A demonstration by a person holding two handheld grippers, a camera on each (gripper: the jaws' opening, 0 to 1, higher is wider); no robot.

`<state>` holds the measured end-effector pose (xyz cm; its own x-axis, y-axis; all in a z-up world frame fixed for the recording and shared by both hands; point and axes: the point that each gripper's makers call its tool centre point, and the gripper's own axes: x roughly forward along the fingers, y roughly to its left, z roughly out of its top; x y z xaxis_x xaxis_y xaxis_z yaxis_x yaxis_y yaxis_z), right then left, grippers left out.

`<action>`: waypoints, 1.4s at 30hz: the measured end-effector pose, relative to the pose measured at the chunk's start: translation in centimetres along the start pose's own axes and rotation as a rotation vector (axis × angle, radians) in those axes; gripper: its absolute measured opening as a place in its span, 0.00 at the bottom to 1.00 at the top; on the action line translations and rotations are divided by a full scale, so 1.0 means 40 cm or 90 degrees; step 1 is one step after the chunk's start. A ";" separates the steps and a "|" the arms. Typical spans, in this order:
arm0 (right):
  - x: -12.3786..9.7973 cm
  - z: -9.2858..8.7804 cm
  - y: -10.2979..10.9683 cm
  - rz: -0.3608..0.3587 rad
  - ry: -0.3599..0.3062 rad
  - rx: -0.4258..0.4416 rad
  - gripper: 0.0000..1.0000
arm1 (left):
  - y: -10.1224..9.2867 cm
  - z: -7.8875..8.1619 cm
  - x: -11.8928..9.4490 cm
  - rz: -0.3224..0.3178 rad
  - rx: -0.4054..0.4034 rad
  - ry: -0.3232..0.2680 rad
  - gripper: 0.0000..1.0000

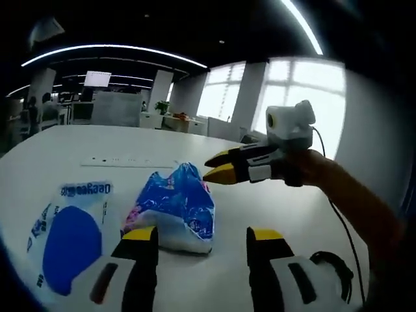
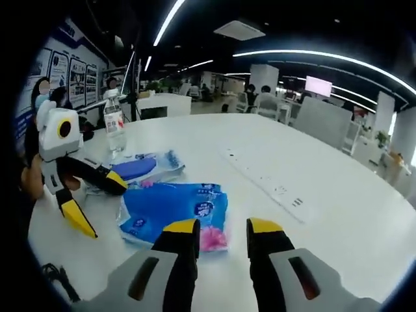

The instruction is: Arrange the tabletop items into an orderly group along one side of the table until the central work area is clear of visible clutter.

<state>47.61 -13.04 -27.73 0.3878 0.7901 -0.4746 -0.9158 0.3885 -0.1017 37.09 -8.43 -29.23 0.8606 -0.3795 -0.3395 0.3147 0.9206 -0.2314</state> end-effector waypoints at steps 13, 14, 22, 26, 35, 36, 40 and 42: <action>0.033 -0.027 0.019 0.053 0.030 0.034 0.13 | 0.020 -0.005 0.003 -0.004 -0.012 0.003 0.46; 0.033 -0.029 0.022 0.052 0.029 0.032 0.11 | 0.022 -0.006 0.003 -0.002 -0.012 0.005 0.46; 0.004 -0.045 0.030 0.050 0.031 0.039 0.00 | 0.036 -0.003 0.005 0.009 -0.015 0.003 0.43; -0.018 -0.038 0.026 0.058 0.024 0.050 0.00 | 0.039 -0.004 0.003 0.015 -0.013 0.003 0.43; -0.076 -0.023 0.033 0.053 0.000 0.050 0.00 | 0.034 0.007 0.001 -0.006 0.005 -0.007 0.22; -0.081 -0.023 0.040 0.055 -0.001 0.047 0.00 | 0.037 0.009 0.000 -0.004 0.005 -0.011 0.17; -0.096 -0.017 0.038 0.060 -0.002 0.038 0.00 | 0.037 0.019 -0.002 -0.004 0.014 -0.020 0.15; -0.103 -0.013 0.044 0.059 -0.002 0.031 0.00 | 0.037 0.020 -0.002 0.000 0.023 -0.019 0.12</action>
<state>44.35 -15.86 -26.42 0.3018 0.8251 -0.4775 -0.9418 0.3360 -0.0147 37.79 -6.97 -28.83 0.8719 -0.3777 -0.3117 0.3289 0.9232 -0.1987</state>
